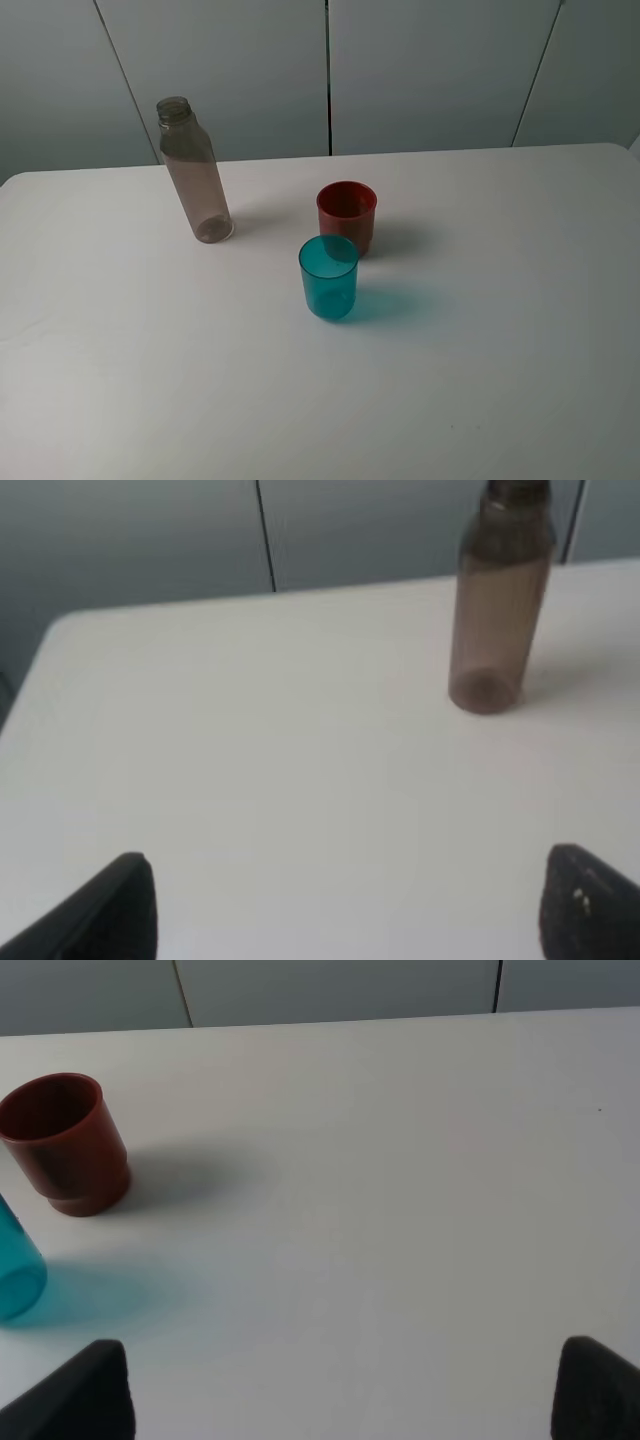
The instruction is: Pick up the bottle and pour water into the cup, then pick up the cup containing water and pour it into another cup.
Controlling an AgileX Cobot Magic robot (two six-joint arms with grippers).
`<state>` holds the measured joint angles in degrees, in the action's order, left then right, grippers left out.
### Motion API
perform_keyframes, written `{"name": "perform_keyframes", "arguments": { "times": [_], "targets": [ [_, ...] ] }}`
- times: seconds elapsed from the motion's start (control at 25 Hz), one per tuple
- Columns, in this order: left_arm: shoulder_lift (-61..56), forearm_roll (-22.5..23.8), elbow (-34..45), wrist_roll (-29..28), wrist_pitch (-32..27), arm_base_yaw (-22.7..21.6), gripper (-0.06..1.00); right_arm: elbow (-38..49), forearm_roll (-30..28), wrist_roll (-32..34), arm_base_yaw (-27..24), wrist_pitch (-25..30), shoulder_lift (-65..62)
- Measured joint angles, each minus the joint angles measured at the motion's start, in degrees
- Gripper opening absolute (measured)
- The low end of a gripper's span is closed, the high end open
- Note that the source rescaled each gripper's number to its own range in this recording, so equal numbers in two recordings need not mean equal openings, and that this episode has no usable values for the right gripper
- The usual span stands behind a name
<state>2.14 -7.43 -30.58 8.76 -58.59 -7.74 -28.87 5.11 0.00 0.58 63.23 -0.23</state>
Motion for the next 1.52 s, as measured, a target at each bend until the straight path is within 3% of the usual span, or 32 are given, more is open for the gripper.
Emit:
{"name": "perform_keyframes", "arguments": {
  "times": [0.12,0.4,1.52],
  "targets": [
    [-0.33,2.56,0.0,-4.56,-4.87,1.52,0.91,0.0,0.0,0.0,0.0,0.0,0.0],
    [-1.84,4.54,0.92,-10.4,-4.14,1.62,0.91,0.0,0.0,0.0,0.0,0.0,0.0],
    [-2.14,6.23,1.29,-11.14,-3.78,1.62,0.91,0.0,0.0,0.0,0.0,0.0,0.0]
  ]
}}
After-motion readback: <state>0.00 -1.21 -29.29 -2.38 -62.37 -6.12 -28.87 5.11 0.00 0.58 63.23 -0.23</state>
